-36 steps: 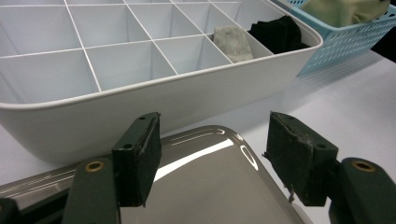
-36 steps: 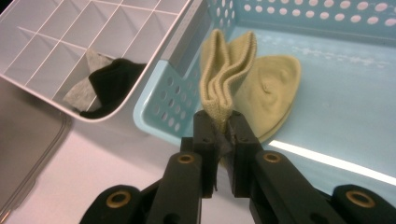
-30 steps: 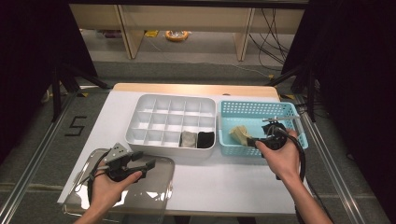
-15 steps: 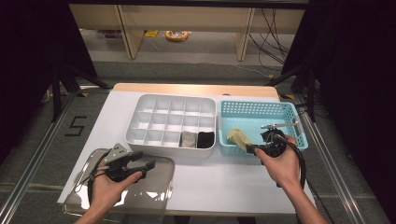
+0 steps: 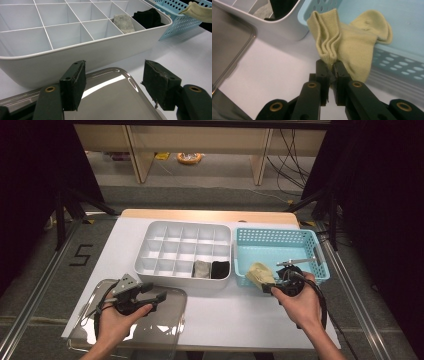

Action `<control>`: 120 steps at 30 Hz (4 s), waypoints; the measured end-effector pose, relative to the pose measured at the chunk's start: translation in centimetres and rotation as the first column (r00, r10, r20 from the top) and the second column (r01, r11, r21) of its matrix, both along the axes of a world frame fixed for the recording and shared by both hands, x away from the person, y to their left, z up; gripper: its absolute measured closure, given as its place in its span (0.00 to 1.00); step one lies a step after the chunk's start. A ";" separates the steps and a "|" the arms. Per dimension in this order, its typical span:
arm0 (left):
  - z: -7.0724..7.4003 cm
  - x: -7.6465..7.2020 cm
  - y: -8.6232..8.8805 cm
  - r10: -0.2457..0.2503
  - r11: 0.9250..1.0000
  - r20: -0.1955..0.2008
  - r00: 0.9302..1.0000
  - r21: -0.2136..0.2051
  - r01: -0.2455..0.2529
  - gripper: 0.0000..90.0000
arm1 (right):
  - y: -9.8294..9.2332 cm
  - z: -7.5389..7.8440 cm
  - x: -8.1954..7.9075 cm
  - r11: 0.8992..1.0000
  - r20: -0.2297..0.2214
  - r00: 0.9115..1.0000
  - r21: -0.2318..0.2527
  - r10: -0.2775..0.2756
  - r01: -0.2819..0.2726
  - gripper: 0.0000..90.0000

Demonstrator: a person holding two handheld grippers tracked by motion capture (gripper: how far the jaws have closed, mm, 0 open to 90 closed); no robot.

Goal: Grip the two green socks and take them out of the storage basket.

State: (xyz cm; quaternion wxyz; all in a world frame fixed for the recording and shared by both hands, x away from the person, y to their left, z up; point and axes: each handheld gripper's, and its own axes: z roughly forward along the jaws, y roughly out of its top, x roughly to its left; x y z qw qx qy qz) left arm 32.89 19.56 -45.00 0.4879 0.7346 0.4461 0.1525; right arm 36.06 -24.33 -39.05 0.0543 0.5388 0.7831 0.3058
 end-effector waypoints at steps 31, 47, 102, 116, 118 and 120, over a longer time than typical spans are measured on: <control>-0.3 0.0 -0.4 -0.019 1.000 -0.008 1.000 0.000 0.019 0.38 | 2.4 -2.5 -3.1 0.996 -0.139 0.988 -0.042 0.070 -0.077 0.95; -0.3 -0.1 -0.5 -0.019 1.000 -0.010 1.000 0.007 0.019 0.38 | 4.2 -4.2 -3.8 0.985 -0.175 0.971 -0.026 0.162 -0.169 0.95; -2.6 0.2 -11.6 -0.369 0.924 -0.267 0.890 0.002 0.383 0.43 | 1.8 -6.8 1.9 0.997 -0.121 0.990 0.005 -0.070 0.071 0.96; -3.5 0.3 -13.8 -0.405 0.896 -0.279 0.871 0.067 0.439 0.45 | -0.6 -5.8 -1.8 0.993 -0.191 0.974 -0.029 -0.120 0.117 0.85; -3.5 0.2 -14.1 -0.418 0.888 -0.281 0.864 0.074 0.454 0.49 | -0.7 -5.4 -2.0 0.987 -0.204 0.967 0.007 -0.153 0.158 0.81; -3.6 0.0 -14.4 -0.421 0.885 -0.292 0.859 0.075 0.460 0.51 | -1.3 -5.2 -1.8 0.993 -0.142 0.983 0.001 -0.115 0.116 0.79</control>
